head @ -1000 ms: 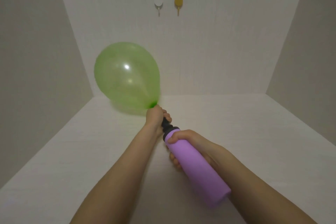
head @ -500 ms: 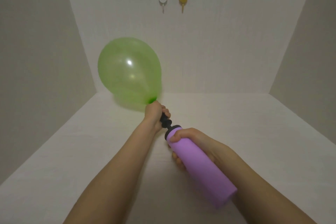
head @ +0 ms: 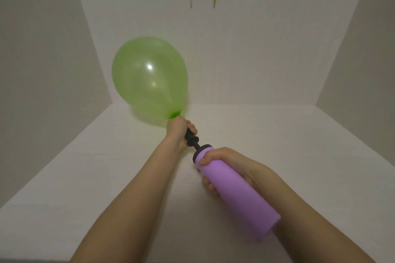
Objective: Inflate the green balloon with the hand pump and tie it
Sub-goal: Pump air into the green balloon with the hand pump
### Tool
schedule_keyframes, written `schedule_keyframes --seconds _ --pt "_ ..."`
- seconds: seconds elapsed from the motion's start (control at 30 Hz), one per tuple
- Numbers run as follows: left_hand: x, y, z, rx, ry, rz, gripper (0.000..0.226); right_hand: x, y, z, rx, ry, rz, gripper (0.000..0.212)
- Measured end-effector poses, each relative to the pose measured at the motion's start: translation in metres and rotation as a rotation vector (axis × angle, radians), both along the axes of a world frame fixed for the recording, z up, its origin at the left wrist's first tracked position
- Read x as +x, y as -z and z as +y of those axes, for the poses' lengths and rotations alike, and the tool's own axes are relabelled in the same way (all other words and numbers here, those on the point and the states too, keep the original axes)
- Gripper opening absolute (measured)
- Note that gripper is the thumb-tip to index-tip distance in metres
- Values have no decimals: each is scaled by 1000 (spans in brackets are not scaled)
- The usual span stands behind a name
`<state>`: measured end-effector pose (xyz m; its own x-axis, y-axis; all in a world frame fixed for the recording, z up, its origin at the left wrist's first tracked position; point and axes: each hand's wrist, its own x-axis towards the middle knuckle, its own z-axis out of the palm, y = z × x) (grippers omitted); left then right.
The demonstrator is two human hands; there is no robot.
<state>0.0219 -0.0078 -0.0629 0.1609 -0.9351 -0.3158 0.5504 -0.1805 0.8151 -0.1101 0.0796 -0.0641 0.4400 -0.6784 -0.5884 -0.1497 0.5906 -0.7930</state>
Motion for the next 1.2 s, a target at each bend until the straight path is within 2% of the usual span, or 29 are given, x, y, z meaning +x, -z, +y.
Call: schedule_keyframes --seconds 0.3,0.57,0.8,1.0,1.2 --pt "-14 0 12 -4 20 -34 33 9 1 -3 -23 31 -17 26" --pt "-2 -1 8 -1 5 -2 33 -2 2 2 -1 -63 12 27" --pt "-16 0 10 -15 37 -18 35 8 3 -3 -32 37 -30 26" --pt "-1 -4 -1 5 -12 0 30 -4 -1 2 -24 -12 13 25" --pt "-22 6 12 25 29 -12 35 10 1 -4 -23 49 -6 25"
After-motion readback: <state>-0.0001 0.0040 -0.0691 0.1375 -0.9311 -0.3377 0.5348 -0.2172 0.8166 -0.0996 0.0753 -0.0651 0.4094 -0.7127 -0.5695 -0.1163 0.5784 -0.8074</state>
